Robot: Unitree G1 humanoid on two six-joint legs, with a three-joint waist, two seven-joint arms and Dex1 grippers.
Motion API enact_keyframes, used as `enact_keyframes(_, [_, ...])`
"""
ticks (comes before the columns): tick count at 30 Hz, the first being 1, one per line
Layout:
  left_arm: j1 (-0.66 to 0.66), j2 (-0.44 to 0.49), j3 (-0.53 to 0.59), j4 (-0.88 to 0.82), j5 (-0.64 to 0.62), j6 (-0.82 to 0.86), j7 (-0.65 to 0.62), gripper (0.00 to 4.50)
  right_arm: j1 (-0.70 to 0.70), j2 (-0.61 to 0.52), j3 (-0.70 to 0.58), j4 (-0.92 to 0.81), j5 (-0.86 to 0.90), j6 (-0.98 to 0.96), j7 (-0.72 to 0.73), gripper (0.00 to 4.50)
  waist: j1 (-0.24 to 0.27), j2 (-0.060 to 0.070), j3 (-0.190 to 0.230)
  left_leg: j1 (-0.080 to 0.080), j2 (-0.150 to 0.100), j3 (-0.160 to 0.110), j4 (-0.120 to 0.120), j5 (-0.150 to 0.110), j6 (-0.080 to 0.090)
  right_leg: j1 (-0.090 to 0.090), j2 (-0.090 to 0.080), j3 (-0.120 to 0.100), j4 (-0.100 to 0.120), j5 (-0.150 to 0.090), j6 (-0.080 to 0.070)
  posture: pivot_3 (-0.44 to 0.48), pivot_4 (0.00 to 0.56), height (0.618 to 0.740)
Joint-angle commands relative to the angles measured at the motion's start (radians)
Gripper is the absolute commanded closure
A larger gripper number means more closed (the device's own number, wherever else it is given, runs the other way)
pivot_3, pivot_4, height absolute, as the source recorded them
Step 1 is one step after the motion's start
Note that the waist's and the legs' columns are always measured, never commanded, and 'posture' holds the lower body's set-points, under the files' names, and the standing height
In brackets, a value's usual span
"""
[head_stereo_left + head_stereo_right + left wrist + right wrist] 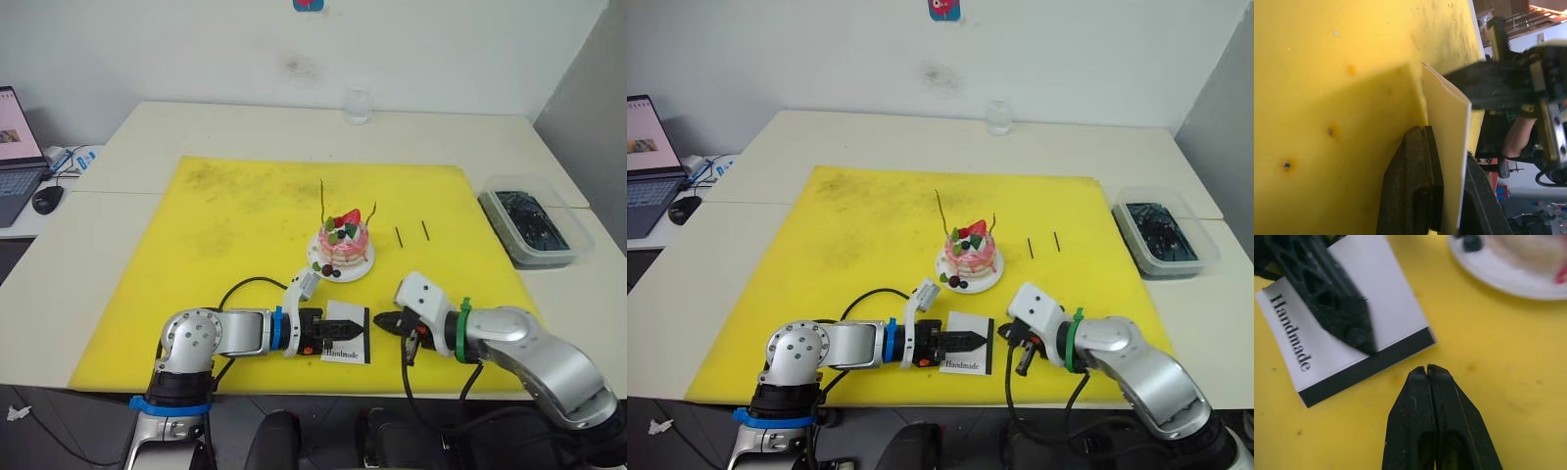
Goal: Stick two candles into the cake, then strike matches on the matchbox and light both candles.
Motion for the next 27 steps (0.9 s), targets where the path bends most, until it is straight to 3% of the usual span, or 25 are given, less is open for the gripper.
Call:
enact_keyframes(1, [-0.003, 0.029, 0.054, -0.062, -0.085, 0.026, -0.03, 4.47, 0.025, -0.008, -0.098, -0.064, 0.027, -0.038, -0.009, 4.5, 0.0, -0.001, 0.0, 0.0, 0.0, 0.0, 0.0, 0.0, 0.0, 0.0, 0.0, 0.0, 0.0, 0.0, 0.0, 0.0, 0.15, 0.74])
enact_keyframes(2, [-0.005, 0.034, 0.068, -0.068, -0.116, 0.029, -0.03, 4.47, 0.031, -0.003, -0.119, -0.068, 0.028, -0.043, -0.02, 4.5, 0.0, -0.001, 0.001, 0.0, 0.0, 0.0, -0.001, 0.0, 0.0, 0.0, 0.0, 0.0, 0.0, 0.0, 0.0, 0.0, 0.15, 0.74])
enact_keyframes(5, [-0.005, 0.08, 0.116, -0.097, -0.236, 0.016, -0.039, 4.5, 0.022, 0.065, -0.185, -0.055, 0.022, -0.062, -0.099, 3.9, 0.0, -0.001, 0.001, -0.001, 0.0, 0.0, -0.002, 0.0, 0.0, -0.001, 0.001, 0.0, 0.0, -0.001, -0.001, 0.0, 0.15, 0.74])
enact_keyframes(11, [0.081, 0.222, 0.14, -0.092, -0.4, -0.019, -0.097, 4.5, -0.016, 0.15, -0.16, 0.006, -0.055, -0.156, -0.21, 1.75, -0.003, 0.0, 0.001, -0.001, 0.001, 0.0, -0.002, 0.0, -0.001, -0.001, 0.0, 0.001, -0.001, -0.001, -0.001, 0.0, 0.15, 0.74])
enact_keyframes(14, [0.098, 0.264, 0.133, -0.079, -0.407, -0.051, -0.126, 4.5, -0.037, 0.184, -0.142, 0.065, -0.109, -0.232, -0.255, 0.69, 0.0, 0.0, 0.002, -0.001, 0.001, 0.001, -0.002, -0.001, -0.001, -0.002, -0.001, 0.001, -0.002, -0.001, -0.001, 0.0, 0.15, 0.74])
enact_keyframes(27, [0.122, 0.339, 0.091, -0.044, -0.462, -0.126, -0.17, 4.5, -0.035, 0.301, -0.106, 0.235, -0.226, -0.384, -0.348, 0.69, 0.002, 0.0, 0.002, -0.002, 0.001, 0.001, -0.004, -0.001, -0.001, -0.003, -0.001, 0.0, -0.002, -0.002, -0.002, 0.0, 0.15, 0.74])
